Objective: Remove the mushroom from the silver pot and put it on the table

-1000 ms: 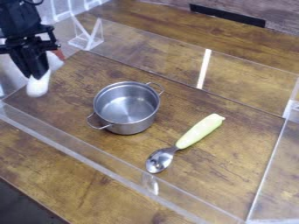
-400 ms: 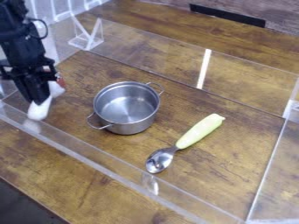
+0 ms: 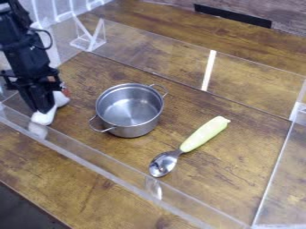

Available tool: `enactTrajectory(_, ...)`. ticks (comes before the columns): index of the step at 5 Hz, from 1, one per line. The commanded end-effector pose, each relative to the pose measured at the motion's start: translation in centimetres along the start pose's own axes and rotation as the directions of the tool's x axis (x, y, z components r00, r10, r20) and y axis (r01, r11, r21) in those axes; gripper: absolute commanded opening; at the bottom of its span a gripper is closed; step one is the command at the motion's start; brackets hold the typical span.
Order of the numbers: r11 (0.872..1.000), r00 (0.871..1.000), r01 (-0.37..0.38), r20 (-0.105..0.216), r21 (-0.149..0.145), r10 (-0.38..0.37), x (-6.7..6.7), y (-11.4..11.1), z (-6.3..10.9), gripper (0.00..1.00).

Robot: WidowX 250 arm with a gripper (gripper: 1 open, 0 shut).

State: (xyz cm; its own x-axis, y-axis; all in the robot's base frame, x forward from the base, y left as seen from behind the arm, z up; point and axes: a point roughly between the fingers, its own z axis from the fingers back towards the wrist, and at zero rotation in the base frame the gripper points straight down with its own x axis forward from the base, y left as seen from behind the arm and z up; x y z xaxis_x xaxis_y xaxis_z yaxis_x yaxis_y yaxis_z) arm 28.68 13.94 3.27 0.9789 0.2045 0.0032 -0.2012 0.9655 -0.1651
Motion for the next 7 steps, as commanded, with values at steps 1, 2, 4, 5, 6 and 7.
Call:
enactTrajectory(1, 0.999, 0.999, 0.043, 0.009, 0.006, -0.043, 0.6, -0.2, 0.1, 0.00)
enactTrajectory(2, 1.000, 1.000, 0.010, 0.009, 0.001, -0.010, 1.4, -0.5, -0.2, 1.00)
enactTrajectory(4, 0.998, 0.998, -0.055, 0.013, -0.011, 0.055, 2.3, -0.8, 0.1, 1.00)
enactTrajectory(5, 0.996, 0.996, -0.088, 0.016, -0.014, 0.088, 2.4, -0.5, 0.3, 1.00)
enactTrajectory(6, 0.990, 0.990, -0.140, 0.022, -0.017, 0.140, 2.8, 0.1, 0.6, 1.00)
enactTrajectory(7, 0.982, 0.981, -0.189, 0.027, -0.021, 0.190, 3.0, 0.8, 0.9, 1.00)
